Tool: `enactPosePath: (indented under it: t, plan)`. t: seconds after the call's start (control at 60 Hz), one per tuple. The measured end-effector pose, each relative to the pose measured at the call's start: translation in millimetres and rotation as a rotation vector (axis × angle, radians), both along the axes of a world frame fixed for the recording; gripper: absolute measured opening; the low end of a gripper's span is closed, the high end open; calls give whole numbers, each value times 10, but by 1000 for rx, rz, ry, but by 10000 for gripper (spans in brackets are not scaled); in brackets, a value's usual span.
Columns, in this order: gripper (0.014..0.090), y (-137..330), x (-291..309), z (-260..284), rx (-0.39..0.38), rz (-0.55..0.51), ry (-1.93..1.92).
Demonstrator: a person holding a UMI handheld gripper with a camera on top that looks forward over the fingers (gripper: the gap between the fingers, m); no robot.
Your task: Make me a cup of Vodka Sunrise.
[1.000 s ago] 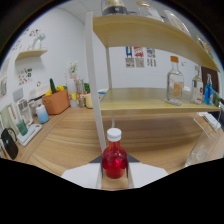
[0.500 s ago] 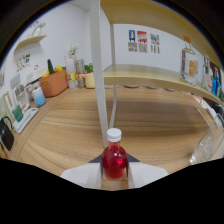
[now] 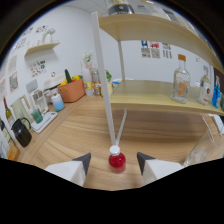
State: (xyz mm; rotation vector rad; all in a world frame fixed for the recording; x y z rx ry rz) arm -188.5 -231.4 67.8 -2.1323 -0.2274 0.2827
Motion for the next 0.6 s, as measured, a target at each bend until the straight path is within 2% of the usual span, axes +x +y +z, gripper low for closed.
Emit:
enactPosePath:
  t: [0.117,0.3,0.4,0.6]
  plan:
    - [864,-154,228,522,84,21,-6]
    - [863,-436,893,1170,177,-27,-17]
    - [862,-572,1382,1289,189,-86,-34]
    - [858,-857,2289,1202,141,-209,-71]
